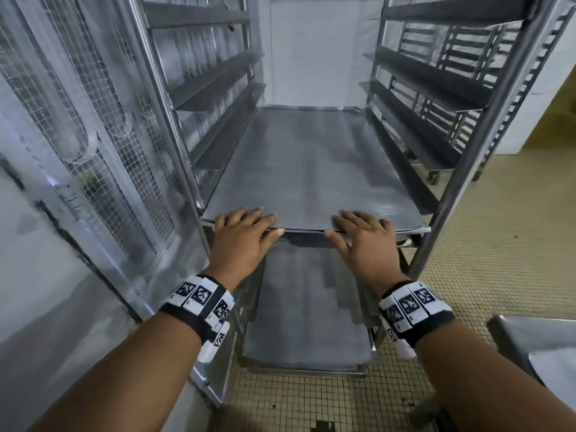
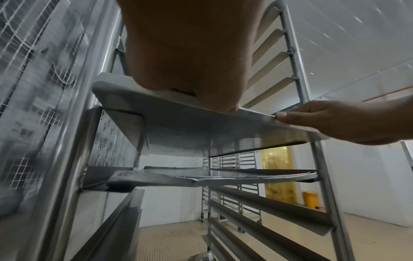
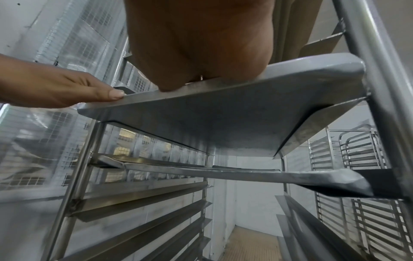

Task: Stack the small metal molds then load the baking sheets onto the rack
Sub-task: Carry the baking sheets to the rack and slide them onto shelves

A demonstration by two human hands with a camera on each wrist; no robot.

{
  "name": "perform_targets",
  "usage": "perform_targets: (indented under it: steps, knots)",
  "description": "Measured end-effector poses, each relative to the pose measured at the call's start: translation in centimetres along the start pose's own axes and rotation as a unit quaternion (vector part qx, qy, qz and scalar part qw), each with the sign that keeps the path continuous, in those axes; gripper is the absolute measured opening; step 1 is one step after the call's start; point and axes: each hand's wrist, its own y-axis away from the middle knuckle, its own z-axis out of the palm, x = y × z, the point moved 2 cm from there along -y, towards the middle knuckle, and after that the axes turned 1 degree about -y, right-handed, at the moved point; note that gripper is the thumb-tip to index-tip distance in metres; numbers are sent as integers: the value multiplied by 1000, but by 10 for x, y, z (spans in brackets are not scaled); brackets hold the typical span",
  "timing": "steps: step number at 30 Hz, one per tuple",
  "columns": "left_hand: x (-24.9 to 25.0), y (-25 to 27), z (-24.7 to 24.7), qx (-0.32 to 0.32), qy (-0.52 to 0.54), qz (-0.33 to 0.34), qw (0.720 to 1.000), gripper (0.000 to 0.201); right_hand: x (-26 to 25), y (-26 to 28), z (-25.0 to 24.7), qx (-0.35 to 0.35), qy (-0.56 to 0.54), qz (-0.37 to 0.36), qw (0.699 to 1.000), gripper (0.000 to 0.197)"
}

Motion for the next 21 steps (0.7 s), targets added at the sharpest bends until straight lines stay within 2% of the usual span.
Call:
perform_targets:
  steps: [6,21]
  knots:
    - [1,-29,14,35,19,2,999,59,22,-25,19,-15,-14,0,1000,49]
    - [-17,-66,27,39,34,2,999,64,25,-59,39,-29,-42,21,998,55]
